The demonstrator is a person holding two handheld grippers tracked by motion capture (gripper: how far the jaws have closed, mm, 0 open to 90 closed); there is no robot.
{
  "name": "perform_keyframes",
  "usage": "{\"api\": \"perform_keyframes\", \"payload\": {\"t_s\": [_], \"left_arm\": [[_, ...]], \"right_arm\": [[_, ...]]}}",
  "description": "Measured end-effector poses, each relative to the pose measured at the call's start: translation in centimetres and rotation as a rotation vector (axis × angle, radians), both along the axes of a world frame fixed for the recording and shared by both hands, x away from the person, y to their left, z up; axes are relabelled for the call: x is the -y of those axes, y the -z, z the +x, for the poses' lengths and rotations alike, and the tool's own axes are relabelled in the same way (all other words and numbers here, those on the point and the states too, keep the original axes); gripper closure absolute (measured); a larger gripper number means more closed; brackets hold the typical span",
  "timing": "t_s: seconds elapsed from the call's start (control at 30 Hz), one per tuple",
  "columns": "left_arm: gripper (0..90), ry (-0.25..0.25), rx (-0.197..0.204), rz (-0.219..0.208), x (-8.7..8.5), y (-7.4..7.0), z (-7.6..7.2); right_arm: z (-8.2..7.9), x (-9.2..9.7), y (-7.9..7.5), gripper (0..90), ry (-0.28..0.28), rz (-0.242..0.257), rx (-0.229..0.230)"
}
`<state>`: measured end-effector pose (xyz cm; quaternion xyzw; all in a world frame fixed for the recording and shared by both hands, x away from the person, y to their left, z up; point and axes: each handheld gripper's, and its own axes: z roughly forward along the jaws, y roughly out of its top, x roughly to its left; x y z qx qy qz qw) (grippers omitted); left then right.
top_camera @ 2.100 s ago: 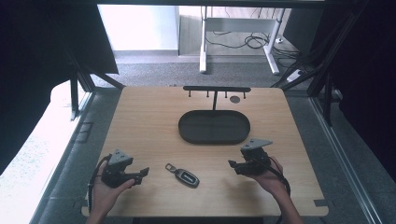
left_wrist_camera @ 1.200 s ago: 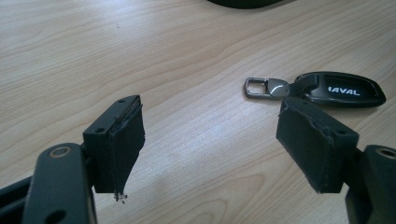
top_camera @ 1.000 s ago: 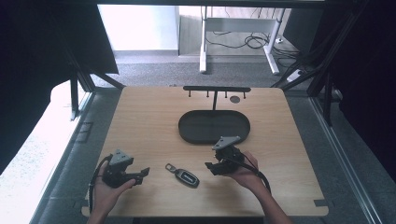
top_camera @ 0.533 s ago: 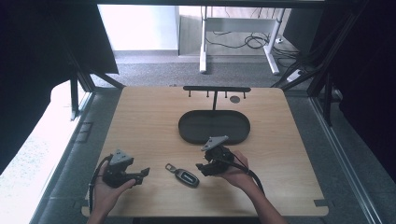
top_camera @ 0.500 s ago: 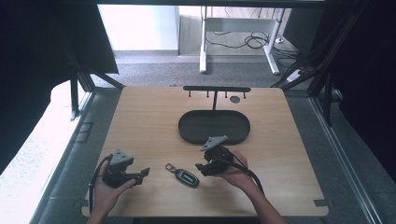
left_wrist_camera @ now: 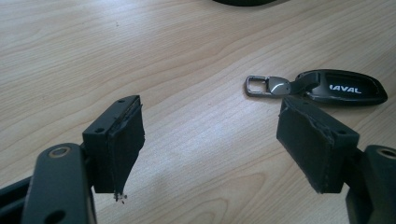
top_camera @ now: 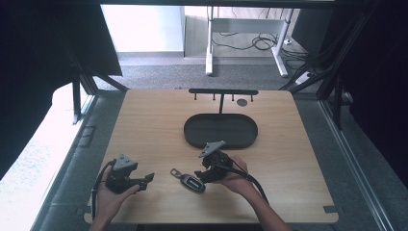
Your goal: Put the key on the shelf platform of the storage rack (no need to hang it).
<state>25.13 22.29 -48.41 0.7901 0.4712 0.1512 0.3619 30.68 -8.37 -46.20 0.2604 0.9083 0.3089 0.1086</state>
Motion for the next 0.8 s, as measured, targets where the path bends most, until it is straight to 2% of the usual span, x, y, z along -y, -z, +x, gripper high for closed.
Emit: {"api": "perform_keyframes", "payload": {"t_s": [0.63,0.8], "left_arm": [[23.5,0.002,-0.002,0.001,0.0,0.0,0.0],[23.5,0.002,-0.003,0.0,0.0,0.0,0.0]], "right_arm": [[-0.2,-2.0,0.9,36.3,-0.05,-0.015,-0.031],[-0.3,-2.6,1.5,36.1,-0.072,-0.021,-0.061]]}}
